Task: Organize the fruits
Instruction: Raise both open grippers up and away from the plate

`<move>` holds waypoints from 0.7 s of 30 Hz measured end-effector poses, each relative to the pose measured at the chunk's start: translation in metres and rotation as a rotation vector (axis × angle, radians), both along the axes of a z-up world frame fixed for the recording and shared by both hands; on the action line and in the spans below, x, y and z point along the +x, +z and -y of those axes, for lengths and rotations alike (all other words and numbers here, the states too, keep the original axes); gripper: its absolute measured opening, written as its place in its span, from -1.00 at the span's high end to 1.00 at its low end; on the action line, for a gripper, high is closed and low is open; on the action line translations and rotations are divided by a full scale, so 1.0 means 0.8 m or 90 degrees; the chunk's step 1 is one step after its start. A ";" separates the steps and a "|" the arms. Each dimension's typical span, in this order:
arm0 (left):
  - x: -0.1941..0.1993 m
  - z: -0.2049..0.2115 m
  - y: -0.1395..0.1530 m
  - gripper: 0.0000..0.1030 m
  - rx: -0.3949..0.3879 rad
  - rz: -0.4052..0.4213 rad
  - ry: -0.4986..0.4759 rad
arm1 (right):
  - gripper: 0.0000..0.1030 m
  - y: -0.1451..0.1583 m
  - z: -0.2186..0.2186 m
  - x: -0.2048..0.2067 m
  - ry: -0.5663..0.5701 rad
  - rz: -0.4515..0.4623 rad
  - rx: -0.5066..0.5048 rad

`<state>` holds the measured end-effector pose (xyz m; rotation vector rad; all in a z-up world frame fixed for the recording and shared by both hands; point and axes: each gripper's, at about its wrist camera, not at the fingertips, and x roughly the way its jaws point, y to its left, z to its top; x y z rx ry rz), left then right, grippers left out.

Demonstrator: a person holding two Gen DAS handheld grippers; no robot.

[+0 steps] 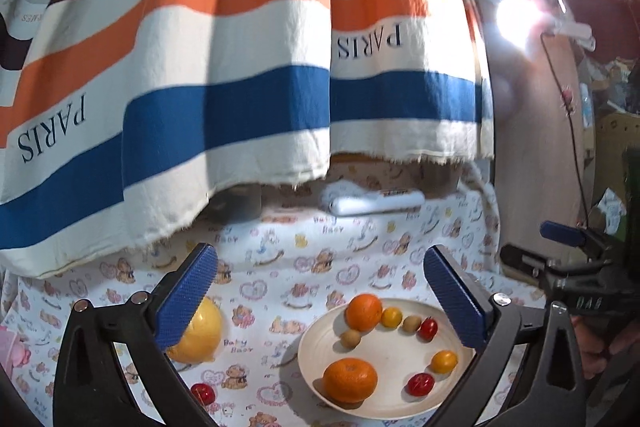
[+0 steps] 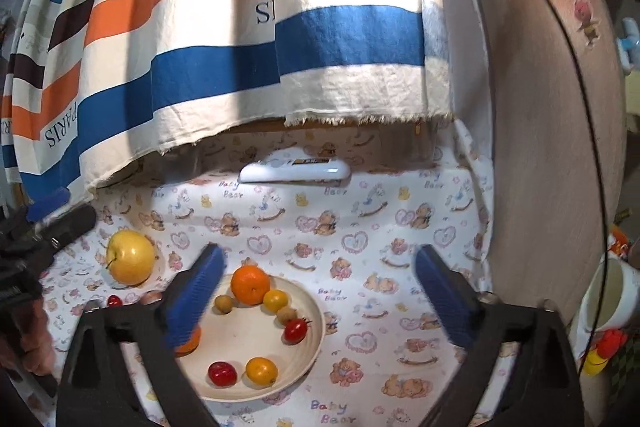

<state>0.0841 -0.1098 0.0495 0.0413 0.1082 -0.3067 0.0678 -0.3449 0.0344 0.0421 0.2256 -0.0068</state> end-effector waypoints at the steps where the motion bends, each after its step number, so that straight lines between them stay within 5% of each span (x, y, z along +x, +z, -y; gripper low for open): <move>1: -0.002 -0.001 0.003 -0.99 0.001 0.005 0.001 | -0.99 0.001 -0.001 -0.002 0.004 0.005 0.001; 14: -0.046 -0.059 0.001 -0.99 0.012 0.053 0.074 | -0.99 -0.001 -0.007 -0.013 0.017 0.035 0.022; 21: -0.031 -0.087 -0.025 -0.99 0.009 0.005 0.099 | -0.99 -0.017 -0.024 -0.004 0.026 0.011 -0.010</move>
